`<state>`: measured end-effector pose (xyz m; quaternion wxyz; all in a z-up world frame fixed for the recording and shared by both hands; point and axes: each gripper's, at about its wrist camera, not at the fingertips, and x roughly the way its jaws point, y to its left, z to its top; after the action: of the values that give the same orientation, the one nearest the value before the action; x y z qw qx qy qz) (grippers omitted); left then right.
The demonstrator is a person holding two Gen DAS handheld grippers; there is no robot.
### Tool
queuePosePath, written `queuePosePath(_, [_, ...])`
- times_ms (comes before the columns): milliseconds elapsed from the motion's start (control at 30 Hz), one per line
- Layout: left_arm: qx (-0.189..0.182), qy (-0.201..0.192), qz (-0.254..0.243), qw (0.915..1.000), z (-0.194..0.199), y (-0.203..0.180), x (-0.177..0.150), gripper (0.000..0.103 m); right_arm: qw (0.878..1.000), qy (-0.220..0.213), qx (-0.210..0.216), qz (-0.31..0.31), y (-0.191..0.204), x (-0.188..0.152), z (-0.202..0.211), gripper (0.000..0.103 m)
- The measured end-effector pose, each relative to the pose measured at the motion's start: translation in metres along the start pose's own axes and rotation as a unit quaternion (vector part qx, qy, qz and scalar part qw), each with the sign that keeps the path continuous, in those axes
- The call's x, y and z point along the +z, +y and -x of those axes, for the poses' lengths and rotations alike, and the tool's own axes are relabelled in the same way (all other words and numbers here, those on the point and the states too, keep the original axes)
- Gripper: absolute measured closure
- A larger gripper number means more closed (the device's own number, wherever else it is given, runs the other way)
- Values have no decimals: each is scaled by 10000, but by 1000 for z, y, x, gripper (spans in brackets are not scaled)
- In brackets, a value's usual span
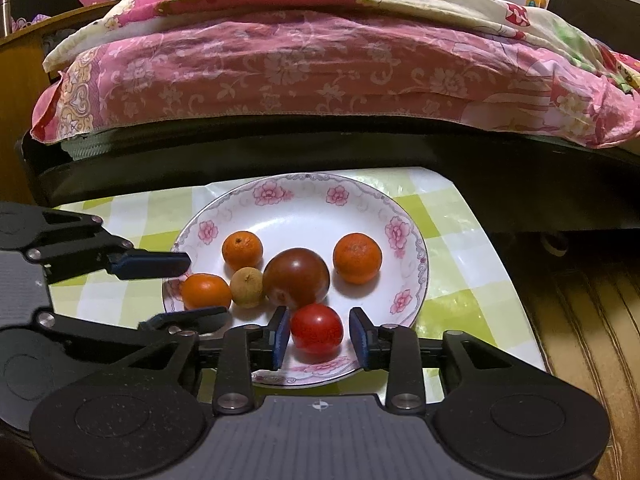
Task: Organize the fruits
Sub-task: 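Carry the tangerine and cherry tomato over the plate and open both grippers, then withdraw both grippers from the plate toward the last longan and cherry tomato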
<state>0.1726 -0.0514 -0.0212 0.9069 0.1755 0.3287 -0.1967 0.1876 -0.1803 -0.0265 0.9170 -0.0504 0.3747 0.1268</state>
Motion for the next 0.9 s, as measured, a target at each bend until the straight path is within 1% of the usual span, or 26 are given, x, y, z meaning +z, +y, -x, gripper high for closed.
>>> queuePosePath(200, [-60,-11,135,9999,13,7,-1,54,9999,-100,31,-104,-2,4,6,73])
queuePosePath(433, [-100,116,248,9996,33,18,-19,54,9997,-158,165,-131,5,4,17,73])
queuePosePath(633, [-275,353,334,9984,45,23,-43,54,9994,-50,356,-9,18,-7,25,73])
queuePosePath(733, [-343,455,290,9980,46,21,-53,54,9990,45,451,4,22,-15,28,73])
queuePosePath(767, [-347,469,264,9979,46,20,-54,54,9988,83,488,-4,22,-18,29,73])
queuePosePath(833, [-366,493,235,9978,47,20,-55,54,9984,89,561,39,26,-23,31,70])
queuePosePath(900, [-403,454,280,9978,50,22,-54,54,9976,132,674,113,31,-25,33,70])
